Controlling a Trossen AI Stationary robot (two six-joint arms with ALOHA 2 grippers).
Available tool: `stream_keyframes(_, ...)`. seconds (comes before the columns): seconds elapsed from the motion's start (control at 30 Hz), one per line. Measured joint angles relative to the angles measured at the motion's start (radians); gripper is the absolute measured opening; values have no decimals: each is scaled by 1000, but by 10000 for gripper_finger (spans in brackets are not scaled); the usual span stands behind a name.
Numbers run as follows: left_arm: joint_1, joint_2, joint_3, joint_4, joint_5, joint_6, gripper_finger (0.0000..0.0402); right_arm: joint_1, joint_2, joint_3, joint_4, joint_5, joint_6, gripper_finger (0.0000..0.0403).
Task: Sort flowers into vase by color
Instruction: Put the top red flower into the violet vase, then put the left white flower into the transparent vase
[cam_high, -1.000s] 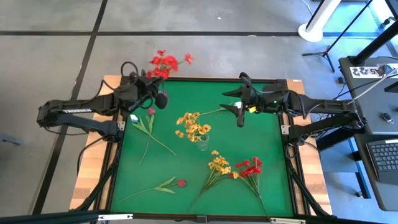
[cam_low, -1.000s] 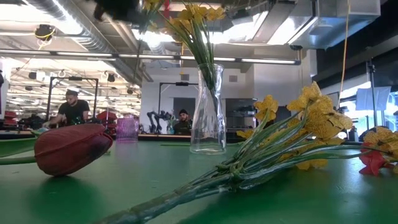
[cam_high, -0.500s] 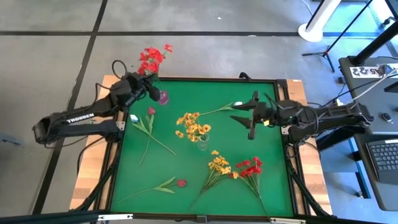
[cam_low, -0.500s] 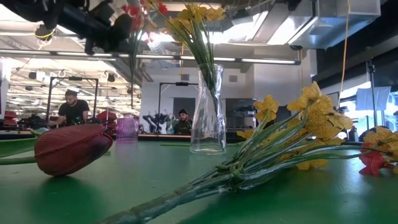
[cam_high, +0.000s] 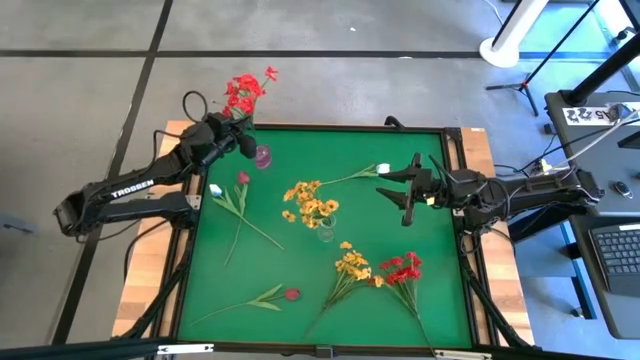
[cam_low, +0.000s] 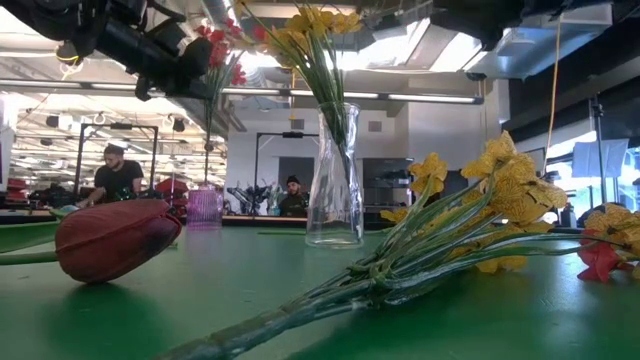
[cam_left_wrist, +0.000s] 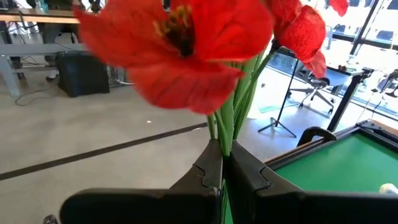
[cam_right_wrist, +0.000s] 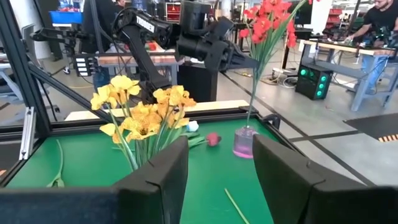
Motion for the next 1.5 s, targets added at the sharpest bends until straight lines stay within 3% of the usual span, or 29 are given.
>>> stream_keyframes(0.23,0,42,0,-3,-5,0,5,0,1,0,1,-1,0,177)
stream_keyframes(0.4,0,54,0,-4,-75,-33,39,0,1,0,0,-1,0,177)
stream_keyframes(0.57,0,46,1,-36,-78,-61,79,0,1,0,1,-2,0,177)
stream_keyframes(1.03,-35,44,211,-534,-74,-141,177,0,2,0,0,-2,0,177)
stream_keyframes(1.3,-220,43,363,-800,-45,-343,187,0,2,0,-7,-2,0,177)
stream_keyframes(1.5,-506,43,317,-944,-47,-710,178,0,2,1,-25,-2,0,177)
